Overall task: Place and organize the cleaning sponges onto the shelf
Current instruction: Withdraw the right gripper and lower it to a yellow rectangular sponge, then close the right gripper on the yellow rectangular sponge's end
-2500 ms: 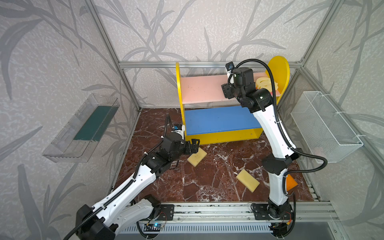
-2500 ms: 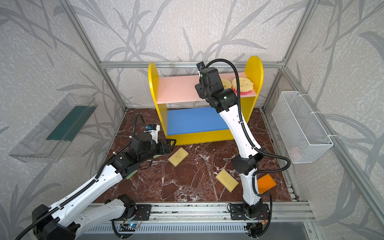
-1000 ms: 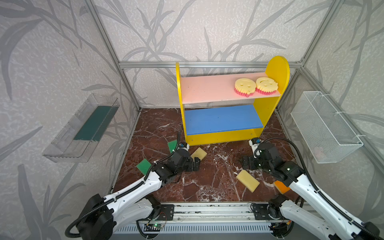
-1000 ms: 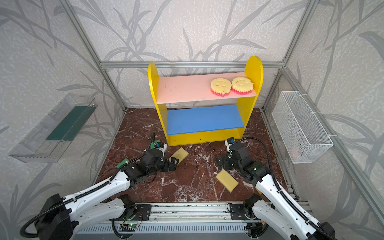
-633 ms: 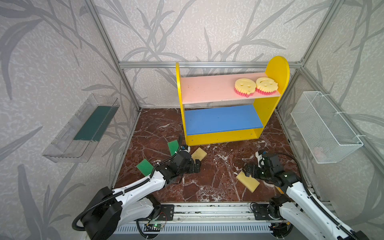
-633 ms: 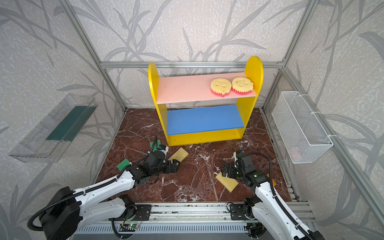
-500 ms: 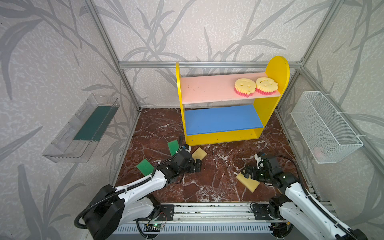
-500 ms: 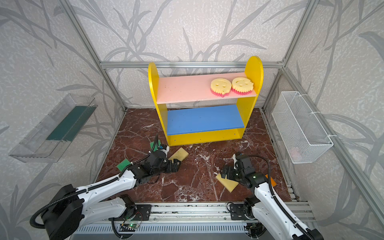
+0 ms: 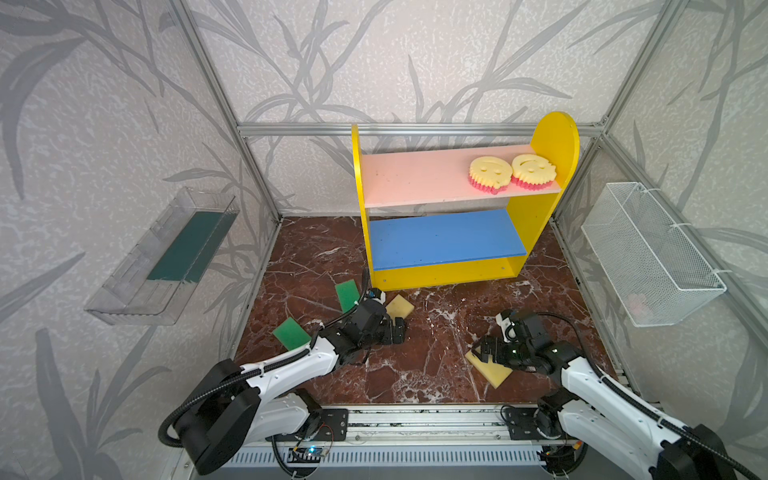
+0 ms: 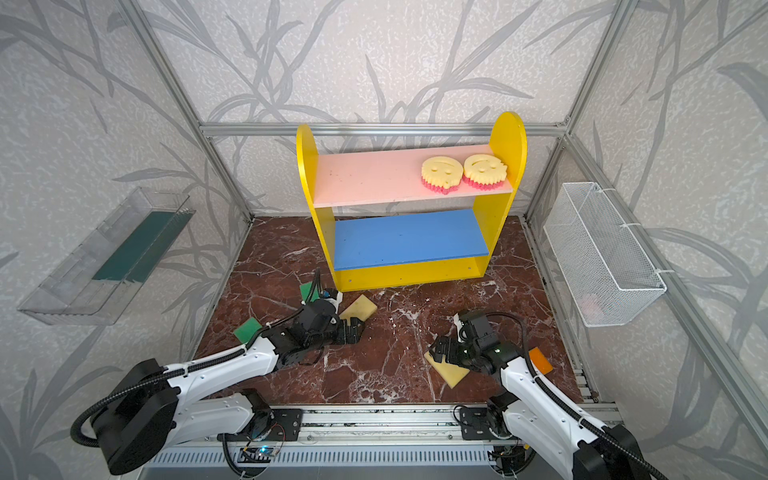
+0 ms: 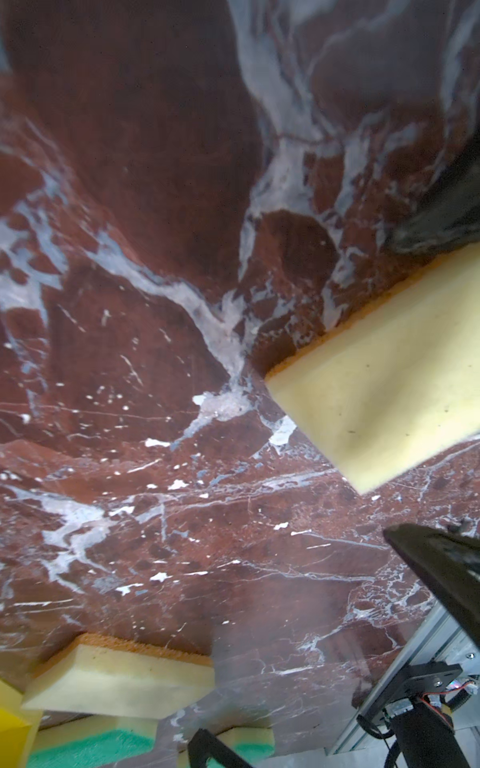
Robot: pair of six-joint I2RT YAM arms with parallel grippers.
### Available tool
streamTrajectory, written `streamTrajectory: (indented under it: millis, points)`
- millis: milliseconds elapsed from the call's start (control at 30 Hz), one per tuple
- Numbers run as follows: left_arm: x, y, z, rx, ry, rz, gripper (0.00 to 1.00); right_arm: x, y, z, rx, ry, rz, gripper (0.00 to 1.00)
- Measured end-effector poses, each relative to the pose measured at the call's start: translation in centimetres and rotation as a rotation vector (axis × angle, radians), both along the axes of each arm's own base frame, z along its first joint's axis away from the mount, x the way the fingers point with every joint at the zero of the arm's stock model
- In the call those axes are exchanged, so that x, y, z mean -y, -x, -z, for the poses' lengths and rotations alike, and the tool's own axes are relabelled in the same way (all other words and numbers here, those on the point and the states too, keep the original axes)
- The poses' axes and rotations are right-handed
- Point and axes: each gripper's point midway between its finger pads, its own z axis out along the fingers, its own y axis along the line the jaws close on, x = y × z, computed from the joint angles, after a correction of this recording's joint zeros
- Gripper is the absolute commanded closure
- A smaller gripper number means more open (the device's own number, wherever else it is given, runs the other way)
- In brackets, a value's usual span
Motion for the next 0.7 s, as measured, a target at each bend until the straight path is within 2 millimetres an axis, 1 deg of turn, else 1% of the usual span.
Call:
streamTrajectory:
  millis: [200,433,700]
  points:
    - [0.0,0.0,0.0,0.000,0.001,0.001,0.01,-0.6,0.2,0.1,0.010,0.026,-0.042,0.01]
    - [0.0,0.0,0.0,0.000,0.001,0.001,0.01,-1.7,0.9,0.6,0.003,0.137,-0.150,0.01]
    - [0.0,0.0,-0.2,0.005,0.005,0.001,0.01,-2.4,1.7,1.3,-0.011,0.266,-0.249,0.01]
